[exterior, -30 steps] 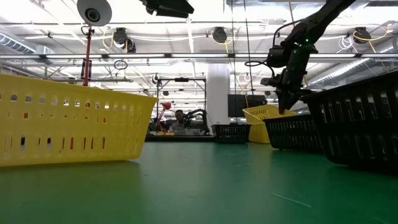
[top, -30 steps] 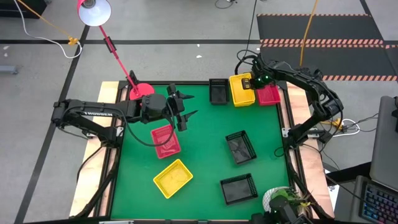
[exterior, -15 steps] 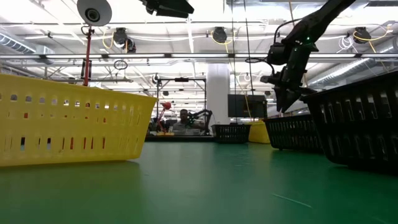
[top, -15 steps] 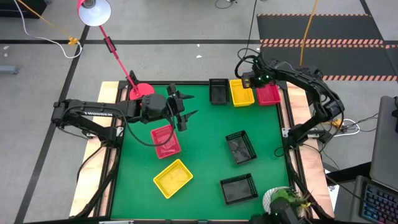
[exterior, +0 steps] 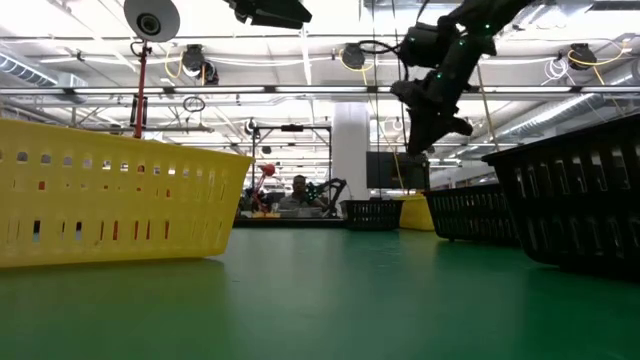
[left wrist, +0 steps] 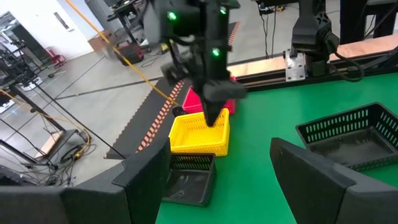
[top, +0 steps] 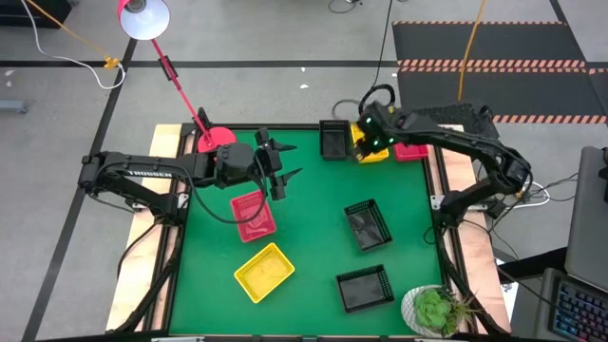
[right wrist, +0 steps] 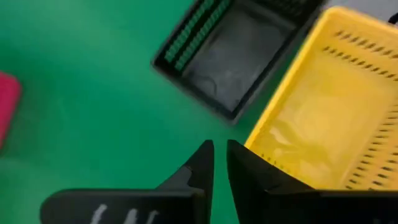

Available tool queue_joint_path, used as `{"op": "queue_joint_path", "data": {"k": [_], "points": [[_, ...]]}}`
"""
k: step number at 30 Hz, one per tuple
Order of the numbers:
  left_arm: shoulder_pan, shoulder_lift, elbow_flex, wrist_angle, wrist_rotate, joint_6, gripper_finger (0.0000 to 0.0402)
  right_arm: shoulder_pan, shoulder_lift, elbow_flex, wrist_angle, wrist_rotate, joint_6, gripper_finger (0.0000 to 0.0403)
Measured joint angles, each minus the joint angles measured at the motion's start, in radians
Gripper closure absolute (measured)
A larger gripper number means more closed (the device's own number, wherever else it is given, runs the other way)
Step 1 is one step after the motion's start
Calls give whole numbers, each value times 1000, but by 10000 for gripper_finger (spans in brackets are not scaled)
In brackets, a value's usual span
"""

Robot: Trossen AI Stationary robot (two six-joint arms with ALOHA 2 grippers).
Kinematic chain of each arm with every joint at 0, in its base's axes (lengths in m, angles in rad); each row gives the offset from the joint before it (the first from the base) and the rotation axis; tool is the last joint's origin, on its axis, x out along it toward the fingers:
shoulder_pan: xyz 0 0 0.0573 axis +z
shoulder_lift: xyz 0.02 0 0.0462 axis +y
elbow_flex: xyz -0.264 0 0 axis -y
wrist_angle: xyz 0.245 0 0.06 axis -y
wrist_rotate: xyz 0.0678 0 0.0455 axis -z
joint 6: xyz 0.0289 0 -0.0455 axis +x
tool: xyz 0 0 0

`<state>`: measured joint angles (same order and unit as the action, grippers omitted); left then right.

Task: Stack baskets by color
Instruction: Stack the middle yellow bin on the top yellow bin

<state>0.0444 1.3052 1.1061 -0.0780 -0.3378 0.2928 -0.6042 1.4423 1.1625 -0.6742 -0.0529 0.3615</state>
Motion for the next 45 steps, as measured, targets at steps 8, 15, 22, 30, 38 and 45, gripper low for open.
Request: {"op": "queue_joint_path", "data": {"k": [8, 15, 22, 30, 38, 45], "points": [[0, 0, 0, 0, 0, -1, 124, 84, 70, -2, -34, 55, -148, 400], [0, 0, 0, -21, 0, -2, 124, 89, 89, -93, -17, 54, -287, 402], [0, 0, 0, -24, 0, 1, 124, 87, 88, -176, 121, 55, -356, 402], [0, 0, 0, -24, 0, 0, 124, 56, 88, -214, 213, 110, -367, 403], [0, 0, 0, -24, 0, 0, 124, 24, 88, -214, 260, 109, -374, 403], [0, 0, 0, -24, 0, 0, 124, 4, 88, -214, 266, 109, -360, 403]]}}
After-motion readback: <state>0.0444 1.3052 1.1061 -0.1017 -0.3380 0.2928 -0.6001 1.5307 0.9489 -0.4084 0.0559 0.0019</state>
